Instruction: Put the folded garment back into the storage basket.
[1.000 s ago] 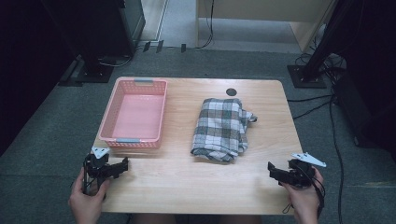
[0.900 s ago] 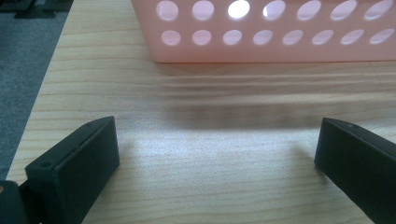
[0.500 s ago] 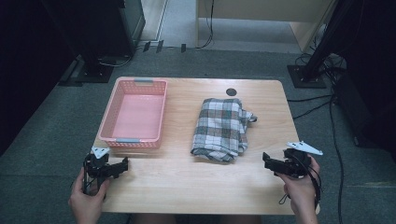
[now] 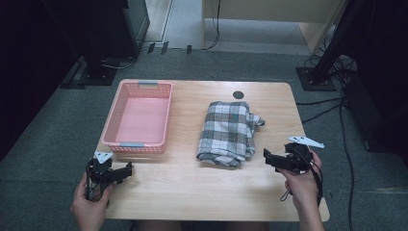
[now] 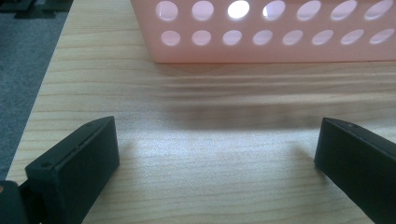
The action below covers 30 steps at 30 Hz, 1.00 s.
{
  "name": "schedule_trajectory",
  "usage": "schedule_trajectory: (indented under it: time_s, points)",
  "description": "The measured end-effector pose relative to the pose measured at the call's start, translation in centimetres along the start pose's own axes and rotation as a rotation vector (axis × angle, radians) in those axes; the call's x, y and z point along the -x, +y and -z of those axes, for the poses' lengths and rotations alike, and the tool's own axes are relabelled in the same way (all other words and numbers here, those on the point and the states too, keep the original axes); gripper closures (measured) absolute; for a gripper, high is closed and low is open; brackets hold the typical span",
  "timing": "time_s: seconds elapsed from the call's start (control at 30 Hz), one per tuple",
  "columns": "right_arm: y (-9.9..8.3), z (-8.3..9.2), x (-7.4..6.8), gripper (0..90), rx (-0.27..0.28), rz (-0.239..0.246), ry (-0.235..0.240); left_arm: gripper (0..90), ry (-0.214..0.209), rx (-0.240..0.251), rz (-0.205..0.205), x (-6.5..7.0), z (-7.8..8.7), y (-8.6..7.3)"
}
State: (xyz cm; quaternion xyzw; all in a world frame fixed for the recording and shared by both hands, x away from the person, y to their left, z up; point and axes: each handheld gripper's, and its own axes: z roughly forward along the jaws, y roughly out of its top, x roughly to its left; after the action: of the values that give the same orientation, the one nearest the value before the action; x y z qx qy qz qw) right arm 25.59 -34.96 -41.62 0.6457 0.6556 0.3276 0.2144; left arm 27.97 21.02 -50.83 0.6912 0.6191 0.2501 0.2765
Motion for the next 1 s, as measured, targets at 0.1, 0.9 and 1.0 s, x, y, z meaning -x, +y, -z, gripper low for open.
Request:
schedule_trajectory:
  time_s: [0.1,0.9,1.0]
  points:
    - [0.3,-0.5,-0.4,0.6,0.0,-0.006,0.011,0.0,-0.001,0.0,0.0,0.0,0.0,0.0]
    - [2.6,-5.0,-3.3,0.5,-0.055,-0.015,0.086,0.0,-0.003,0.0,0.0,0.0,0.0,0.0]
    - [2.7,-5.9,-3.6,0.5,-0.073,-0.019,0.094,0.0,-0.004,0.0,0.0,0.0,0.0,0.0]
